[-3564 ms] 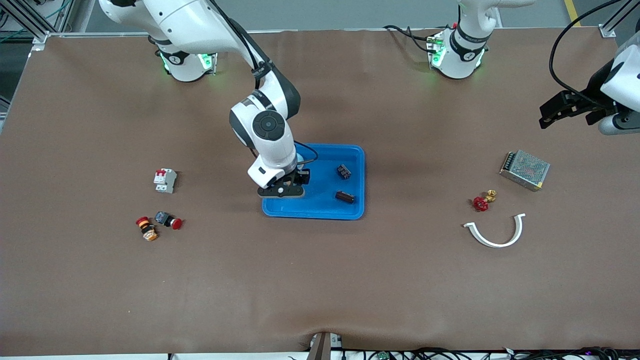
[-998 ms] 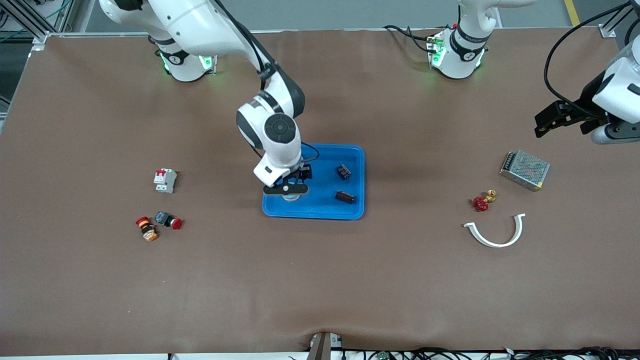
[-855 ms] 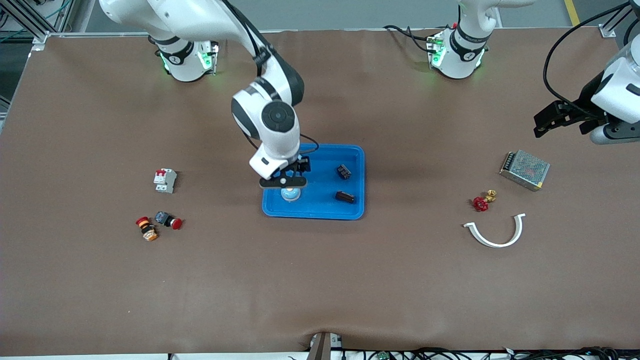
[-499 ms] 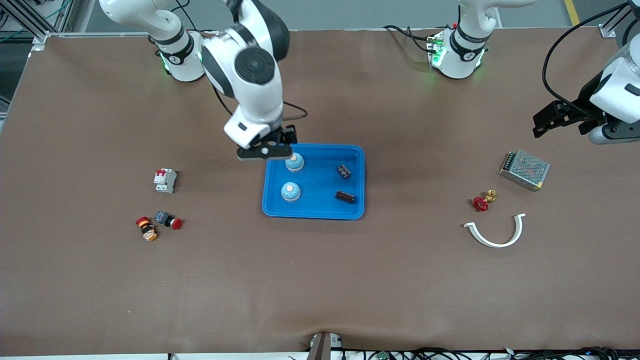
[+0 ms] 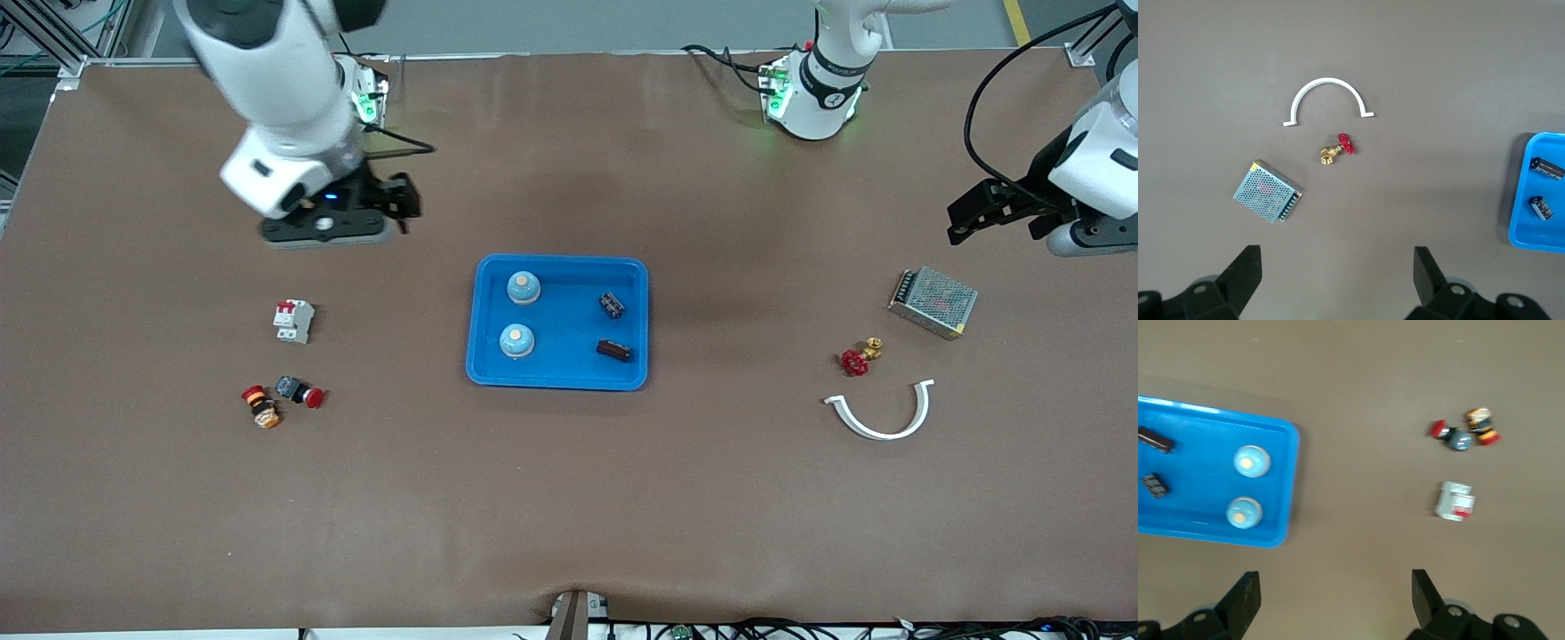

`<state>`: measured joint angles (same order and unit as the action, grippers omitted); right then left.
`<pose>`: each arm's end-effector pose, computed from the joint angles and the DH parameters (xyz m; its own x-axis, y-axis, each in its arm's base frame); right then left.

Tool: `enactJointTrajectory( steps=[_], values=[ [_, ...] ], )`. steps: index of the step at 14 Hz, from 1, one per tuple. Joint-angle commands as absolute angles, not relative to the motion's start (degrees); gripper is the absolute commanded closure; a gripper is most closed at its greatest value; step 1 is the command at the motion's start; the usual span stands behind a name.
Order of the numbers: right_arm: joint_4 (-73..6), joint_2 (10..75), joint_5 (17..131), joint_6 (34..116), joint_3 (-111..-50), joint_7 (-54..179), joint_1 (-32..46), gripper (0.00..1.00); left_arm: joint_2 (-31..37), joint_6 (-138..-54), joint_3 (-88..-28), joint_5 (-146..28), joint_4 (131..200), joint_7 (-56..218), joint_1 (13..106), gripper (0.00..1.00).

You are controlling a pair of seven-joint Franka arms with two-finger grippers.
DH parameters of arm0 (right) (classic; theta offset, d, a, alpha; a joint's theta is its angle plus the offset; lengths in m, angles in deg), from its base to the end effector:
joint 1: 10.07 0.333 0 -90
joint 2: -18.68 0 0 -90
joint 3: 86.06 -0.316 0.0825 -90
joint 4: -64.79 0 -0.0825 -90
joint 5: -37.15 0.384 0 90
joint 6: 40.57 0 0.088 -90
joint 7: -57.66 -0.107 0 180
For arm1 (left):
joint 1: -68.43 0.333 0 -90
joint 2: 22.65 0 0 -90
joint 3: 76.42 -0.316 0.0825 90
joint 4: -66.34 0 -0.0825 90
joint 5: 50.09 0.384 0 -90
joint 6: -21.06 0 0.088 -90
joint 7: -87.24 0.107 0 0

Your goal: Place electrolytic capacitor and blue bell in tray

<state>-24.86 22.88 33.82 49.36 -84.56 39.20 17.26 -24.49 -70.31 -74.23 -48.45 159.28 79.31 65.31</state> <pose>0.5197 0.2452 0.5861 0.9907 0.1283 -0.0459 0.1316 -0.9882 0.0784 0.5442 -0.0479 0.6200 0.9989 0.0450 0.0088 0.0452 -0.9986 -0.0289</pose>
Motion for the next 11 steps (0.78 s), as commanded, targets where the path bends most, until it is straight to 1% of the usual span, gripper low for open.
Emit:
enactJointTrajectory(
  steps=[1,4,6,8,11],
  values=[
    [-23.8,20.3,34.6,45.4,-85.4,48.4,8.1,0.0,-24.8,-70.8,-74.0,-48.5,159.6,79.4,65.3,0.0],
    [-23.4,18.8,35.6,44.5,-85.4,63.4,-3.6,0.0,-24.9,-70.7,-73.2,-48.3,159.7,80.0,65.3,0.0],
    [-20.3,19.1,36.7,44.3,-85.4,64.2,-8.4,0.0,-25.1,-70.6,-73.1,-48.3,159.7,80.4,65.3,0.0],
    [-19.9,19.1,36.7,44.5,-85.4,64.2,-10.7,0.0,-25.2,-70.4,-72.5,-48.3,159.7,80.7,65.4,0.0],
    [-18.6,19.1,36.8,44.4,-85.4,64.3,-11.2,0.0,-25.3,-70.7,-72.4,-48.3,159.6,81.0,65.6,0.0]
  ],
)
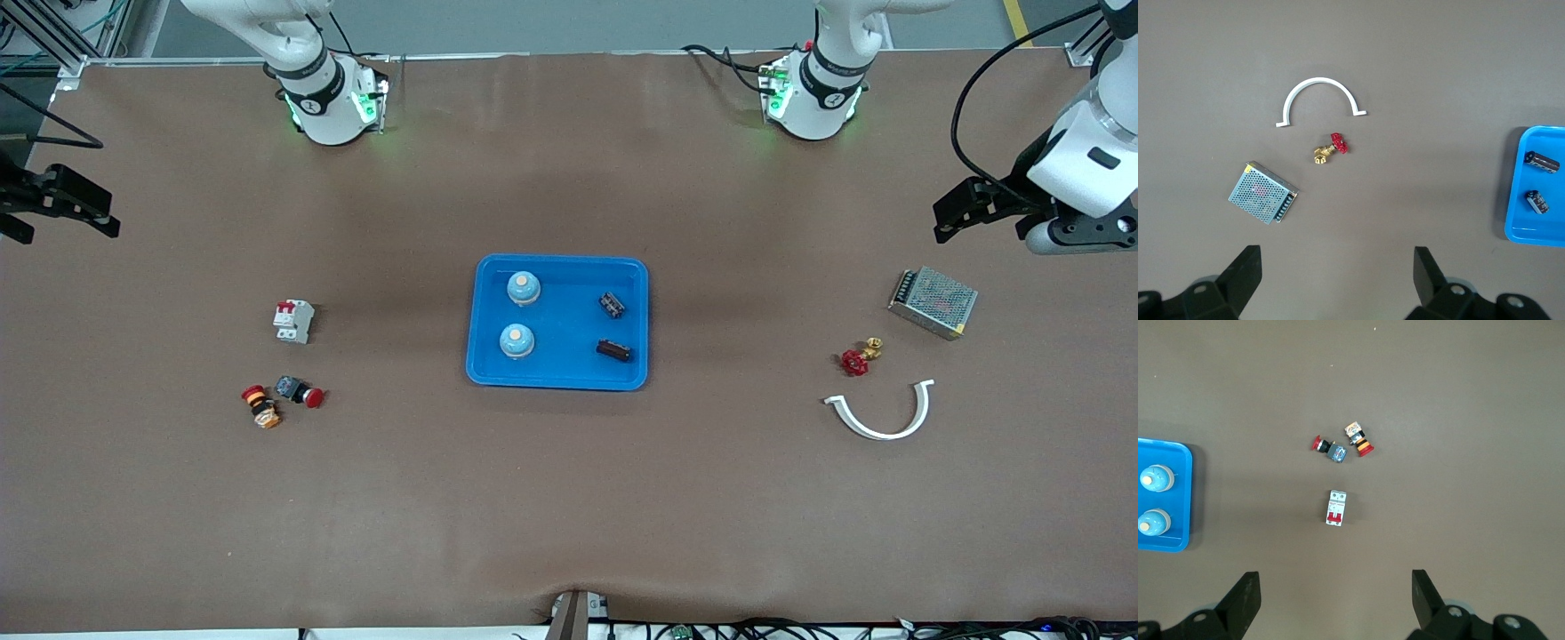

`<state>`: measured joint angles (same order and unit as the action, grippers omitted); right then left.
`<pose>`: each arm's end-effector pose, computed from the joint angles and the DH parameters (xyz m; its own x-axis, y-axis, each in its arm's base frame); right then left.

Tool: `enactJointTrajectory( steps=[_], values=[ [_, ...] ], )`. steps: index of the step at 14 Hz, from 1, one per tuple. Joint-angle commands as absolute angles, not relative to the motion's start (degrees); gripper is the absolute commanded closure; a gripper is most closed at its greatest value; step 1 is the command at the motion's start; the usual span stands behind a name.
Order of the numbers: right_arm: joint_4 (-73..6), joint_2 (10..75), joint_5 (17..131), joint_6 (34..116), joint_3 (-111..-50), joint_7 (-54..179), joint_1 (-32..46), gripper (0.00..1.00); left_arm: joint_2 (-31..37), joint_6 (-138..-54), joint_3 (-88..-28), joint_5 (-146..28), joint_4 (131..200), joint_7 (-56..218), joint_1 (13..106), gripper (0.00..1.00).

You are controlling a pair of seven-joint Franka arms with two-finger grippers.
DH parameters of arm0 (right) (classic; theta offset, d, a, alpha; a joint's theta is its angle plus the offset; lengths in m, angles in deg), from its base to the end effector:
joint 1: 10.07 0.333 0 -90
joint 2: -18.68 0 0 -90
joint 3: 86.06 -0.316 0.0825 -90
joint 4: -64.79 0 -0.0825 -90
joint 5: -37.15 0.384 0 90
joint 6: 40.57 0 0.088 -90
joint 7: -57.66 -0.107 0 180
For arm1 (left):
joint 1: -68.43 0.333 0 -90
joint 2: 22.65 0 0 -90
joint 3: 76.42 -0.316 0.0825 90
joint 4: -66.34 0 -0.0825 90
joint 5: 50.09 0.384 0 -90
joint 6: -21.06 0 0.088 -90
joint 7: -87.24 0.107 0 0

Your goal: Place electrolytic capacitor and blue bell in tray

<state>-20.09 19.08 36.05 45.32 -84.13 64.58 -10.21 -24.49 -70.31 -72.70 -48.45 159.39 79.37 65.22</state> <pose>0.5493 -0.0219 0.6562 0.9965 0.0832 0.0083 0.0830 -0.9963 0.0205 0.5426 -0.0635 0.6191 0.9999 0.0157 0.0069 0.0159 -0.9994 -0.0300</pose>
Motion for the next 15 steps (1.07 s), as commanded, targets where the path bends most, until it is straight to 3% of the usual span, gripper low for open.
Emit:
enactJointTrajectory(
  steps=[1,15],
  values=[
    [-18.5,19.1,36.9,44.5,-85.4,64.2,-11.1,0.0,-25.4,-70.7,-72.4,-48.3,159.6,81.2,65.6,0.0],
    [-17.4,19.1,40.2,42.5,-83.6,57.3,-9.2,0.0,-25.6,-70.1,-72.3,-48.4,159.7,83.1,65.4,0.0]
  ],
)
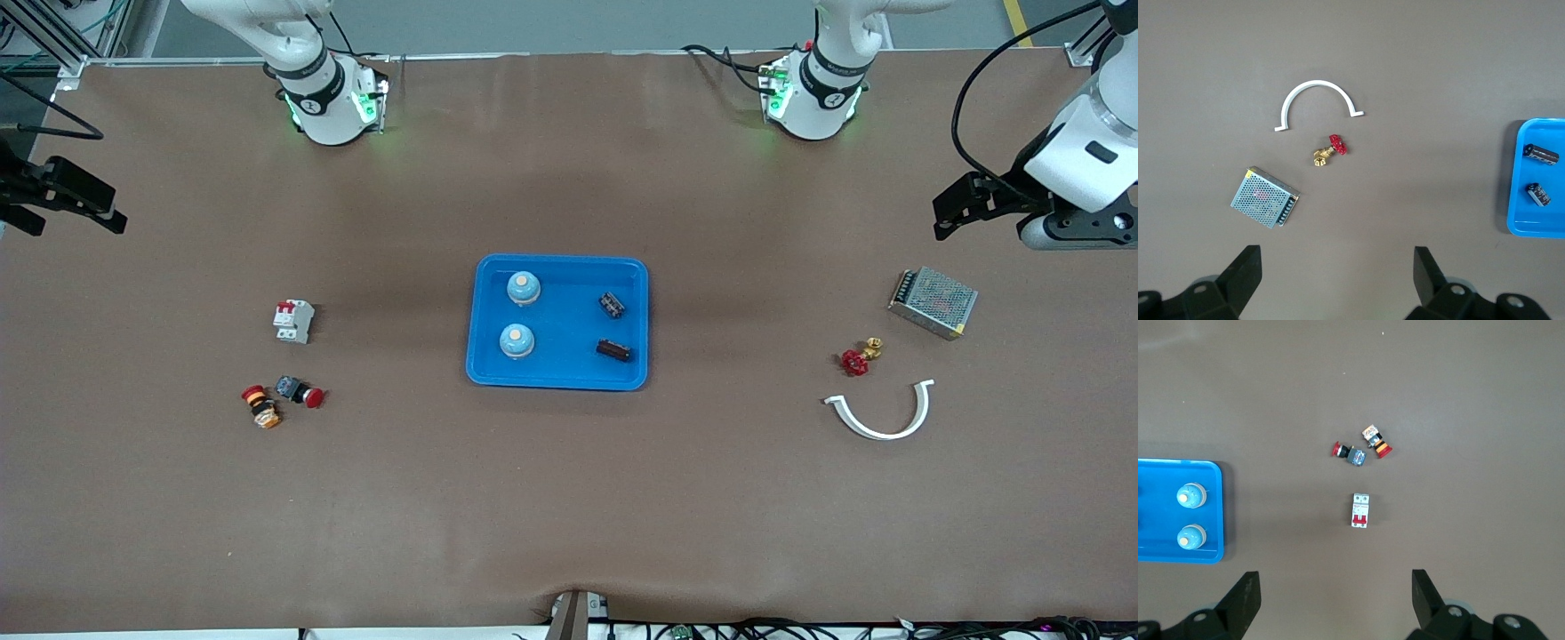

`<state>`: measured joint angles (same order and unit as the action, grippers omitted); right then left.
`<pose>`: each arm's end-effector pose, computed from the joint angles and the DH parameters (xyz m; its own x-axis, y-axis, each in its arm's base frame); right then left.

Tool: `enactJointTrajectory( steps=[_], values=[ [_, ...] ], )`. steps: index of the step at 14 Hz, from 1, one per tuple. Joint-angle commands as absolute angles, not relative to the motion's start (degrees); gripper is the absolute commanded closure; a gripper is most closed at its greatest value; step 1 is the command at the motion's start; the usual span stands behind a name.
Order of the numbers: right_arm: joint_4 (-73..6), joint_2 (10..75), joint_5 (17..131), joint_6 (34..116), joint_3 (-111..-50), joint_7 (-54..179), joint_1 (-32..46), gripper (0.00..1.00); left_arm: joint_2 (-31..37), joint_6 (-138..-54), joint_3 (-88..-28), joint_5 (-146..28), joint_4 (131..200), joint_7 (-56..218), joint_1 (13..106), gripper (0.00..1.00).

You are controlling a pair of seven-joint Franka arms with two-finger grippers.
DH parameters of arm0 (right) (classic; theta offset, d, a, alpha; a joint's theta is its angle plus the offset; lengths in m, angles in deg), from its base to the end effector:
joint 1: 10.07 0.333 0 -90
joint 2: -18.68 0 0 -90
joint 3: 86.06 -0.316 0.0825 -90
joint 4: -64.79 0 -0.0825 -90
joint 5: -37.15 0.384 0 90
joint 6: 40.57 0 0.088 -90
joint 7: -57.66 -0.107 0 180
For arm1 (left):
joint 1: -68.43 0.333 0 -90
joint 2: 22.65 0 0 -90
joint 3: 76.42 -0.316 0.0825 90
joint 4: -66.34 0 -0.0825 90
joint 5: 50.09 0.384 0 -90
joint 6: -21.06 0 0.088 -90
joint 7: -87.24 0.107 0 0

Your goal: Place electrolytic capacitor and blue bell in tray

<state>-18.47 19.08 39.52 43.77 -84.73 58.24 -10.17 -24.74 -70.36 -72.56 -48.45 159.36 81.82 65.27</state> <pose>0.5464 -0.0088 0.6670 0.9999 -0.0108 0.0124 -0.0102 -0.9991 -0.0408 0.5413 -0.0643 0.6218 0.9995 -0.0286 0.0114 -0.0283 -0.9991 -0.0301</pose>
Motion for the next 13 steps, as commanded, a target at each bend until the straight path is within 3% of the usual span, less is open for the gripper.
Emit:
enactJointTrajectory(
  steps=[1,13],
  values=[
    [-17.4,19.0,40.4,42.4,-82.2,57.2,-8.1,0.0,-25.6,-70.0,-72.3,-48.4,159.6,83.1,65.4,0.0],
    [-16.1,19.1,40.1,39.9,-81.6,57.3,-9.0,0.0,-25.3,-70.1,-72.5,-48.5,159.2,83.2,65.9,0.0]
  ],
)
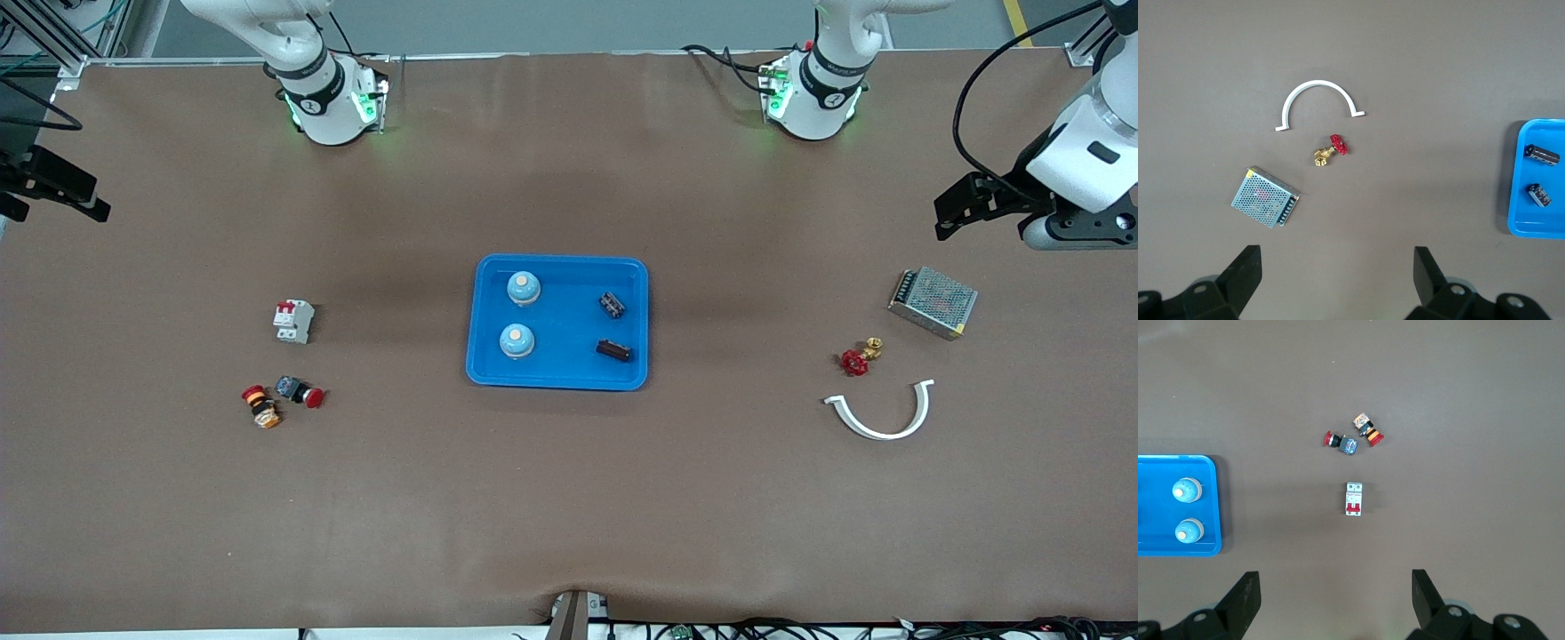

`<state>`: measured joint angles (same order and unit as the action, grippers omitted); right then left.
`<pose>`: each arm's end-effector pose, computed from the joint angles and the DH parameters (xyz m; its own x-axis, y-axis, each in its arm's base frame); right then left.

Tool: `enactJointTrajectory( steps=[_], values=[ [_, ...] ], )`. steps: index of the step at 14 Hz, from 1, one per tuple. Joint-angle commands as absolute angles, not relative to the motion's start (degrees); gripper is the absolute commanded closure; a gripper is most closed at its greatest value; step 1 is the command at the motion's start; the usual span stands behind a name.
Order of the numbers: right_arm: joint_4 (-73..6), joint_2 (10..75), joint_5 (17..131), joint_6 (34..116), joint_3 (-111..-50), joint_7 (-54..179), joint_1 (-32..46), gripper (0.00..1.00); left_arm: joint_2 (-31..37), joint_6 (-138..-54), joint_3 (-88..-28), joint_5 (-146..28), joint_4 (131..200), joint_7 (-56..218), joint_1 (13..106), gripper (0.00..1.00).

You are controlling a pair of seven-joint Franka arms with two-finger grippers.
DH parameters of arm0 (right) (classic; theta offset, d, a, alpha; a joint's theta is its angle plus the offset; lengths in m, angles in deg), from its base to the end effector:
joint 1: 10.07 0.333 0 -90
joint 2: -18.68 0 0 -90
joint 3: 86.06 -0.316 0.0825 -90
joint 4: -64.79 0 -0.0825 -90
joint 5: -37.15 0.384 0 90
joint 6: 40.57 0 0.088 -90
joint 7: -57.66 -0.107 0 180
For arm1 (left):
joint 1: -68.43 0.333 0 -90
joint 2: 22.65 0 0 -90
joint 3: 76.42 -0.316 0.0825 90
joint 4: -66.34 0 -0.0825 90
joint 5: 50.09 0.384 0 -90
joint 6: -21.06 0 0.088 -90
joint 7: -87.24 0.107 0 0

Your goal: Place electrolytic capacitor and blue bell in tray

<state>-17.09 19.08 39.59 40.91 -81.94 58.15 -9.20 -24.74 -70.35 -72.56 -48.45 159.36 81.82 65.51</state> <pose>0.5400 -0.0254 0.6736 0.9990 -0.0419 -0.0135 -0.0424 -0.9982 -0.0418 0.5416 -0.0621 0.6218 0.9996 -0.0245 0.0112 -0.0241 -0.9993 -0.0301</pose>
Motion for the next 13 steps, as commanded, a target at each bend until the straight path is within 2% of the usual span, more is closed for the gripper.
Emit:
enactJointTrajectory(
  steps=[1,13],
  values=[
    [-16.1,19.1,40.0,40.0,-81.6,57.2,-9.0,0.0,-25.3,-70.0,-72.5,-48.5,159.1,83.2,65.9,0.0],
    [-16.3,21.6,40.5,44.4,-81.8,57.0,-11.2,0.0,-24.8,-70.0,-73.0,-48.4,157.5,83.9,66.1,0.0]
  ],
)
